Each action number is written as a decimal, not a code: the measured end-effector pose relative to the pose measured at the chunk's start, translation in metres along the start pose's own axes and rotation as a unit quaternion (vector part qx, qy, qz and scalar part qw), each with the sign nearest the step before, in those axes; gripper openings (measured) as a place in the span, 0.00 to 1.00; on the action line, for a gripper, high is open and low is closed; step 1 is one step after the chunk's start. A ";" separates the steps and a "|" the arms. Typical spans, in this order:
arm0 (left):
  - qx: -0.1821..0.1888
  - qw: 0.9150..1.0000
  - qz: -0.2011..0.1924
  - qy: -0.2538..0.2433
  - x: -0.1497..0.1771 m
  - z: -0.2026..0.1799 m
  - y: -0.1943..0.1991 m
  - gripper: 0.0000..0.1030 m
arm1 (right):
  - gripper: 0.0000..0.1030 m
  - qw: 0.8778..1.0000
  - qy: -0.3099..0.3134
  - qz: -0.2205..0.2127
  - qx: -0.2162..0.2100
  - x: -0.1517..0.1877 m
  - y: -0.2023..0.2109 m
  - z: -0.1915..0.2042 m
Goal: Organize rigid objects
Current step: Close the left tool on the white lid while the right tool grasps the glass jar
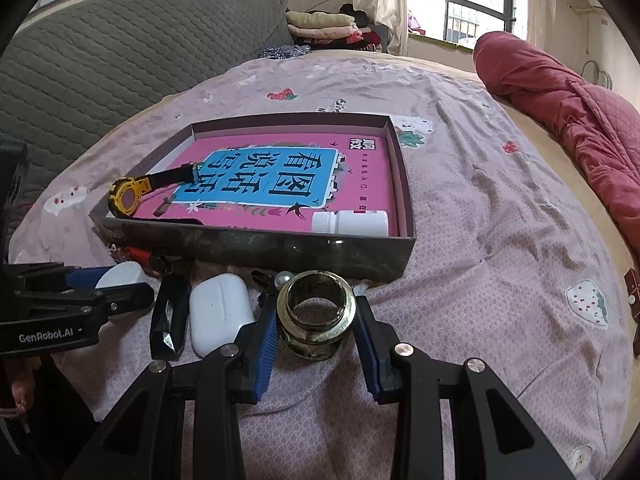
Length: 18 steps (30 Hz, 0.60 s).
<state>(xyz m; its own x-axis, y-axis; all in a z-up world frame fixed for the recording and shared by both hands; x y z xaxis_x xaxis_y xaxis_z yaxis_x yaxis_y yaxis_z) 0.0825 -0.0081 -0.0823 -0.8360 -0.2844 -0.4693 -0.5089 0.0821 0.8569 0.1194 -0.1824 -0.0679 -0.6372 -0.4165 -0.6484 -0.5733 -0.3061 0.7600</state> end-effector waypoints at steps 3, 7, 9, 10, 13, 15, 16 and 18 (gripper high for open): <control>0.002 1.000 -0.001 -0.003 0.002 0.000 0.005 0.50 | 0.36 1.000 -0.003 -0.003 -0.002 0.000 0.003 -0.002; 0.004 1.000 -0.001 -0.003 0.005 0.000 0.010 0.50 | 0.36 1.000 -0.006 -0.010 -0.006 -0.001 0.010 -0.001; 0.003 1.000 -0.002 -0.006 0.006 -0.001 0.013 0.50 | 0.36 1.000 -0.007 -0.015 -0.009 -0.001 0.013 0.000; 0.004 1.000 -0.002 -0.006 0.007 -0.001 0.014 0.50 | 0.36 1.000 -0.006 -0.018 -0.010 -0.002 0.015 0.000; 0.004 1.000 -0.005 -0.005 0.007 0.000 0.018 0.50 | 0.36 1.000 -0.002 -0.027 -0.014 -0.003 0.021 0.004; 0.004 1.000 -0.008 -0.005 0.007 0.000 0.022 0.50 | 0.36 0.999 0.000 -0.032 -0.017 -0.004 0.025 0.006; 0.005 1.000 -0.010 -0.004 0.007 0.000 0.024 0.50 | 0.36 0.999 0.002 -0.033 -0.018 -0.005 0.026 0.007; 0.005 1.000 -0.013 -0.005 0.006 0.000 0.028 0.50 | 0.36 0.999 0.005 -0.037 -0.021 -0.005 0.029 0.010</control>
<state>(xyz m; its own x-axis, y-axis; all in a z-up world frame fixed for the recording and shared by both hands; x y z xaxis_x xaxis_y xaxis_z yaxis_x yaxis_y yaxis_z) 0.0636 -0.0077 -0.0608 -0.8240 -0.2774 -0.4940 -0.5331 0.0841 0.8419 0.1016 -0.1806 -0.0431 -0.5879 -0.3998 -0.7032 -0.5973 -0.3718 0.7107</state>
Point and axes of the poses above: each gripper's, at about its wrist camera, not at the fingertips, and y roughly against the way its jaws point, z to its left, x to its underside, the point moved 4 cm from there along -y, roughly the way its jaws point, and after that the axes turned 4 degrees about y, right-handed, at the moved point
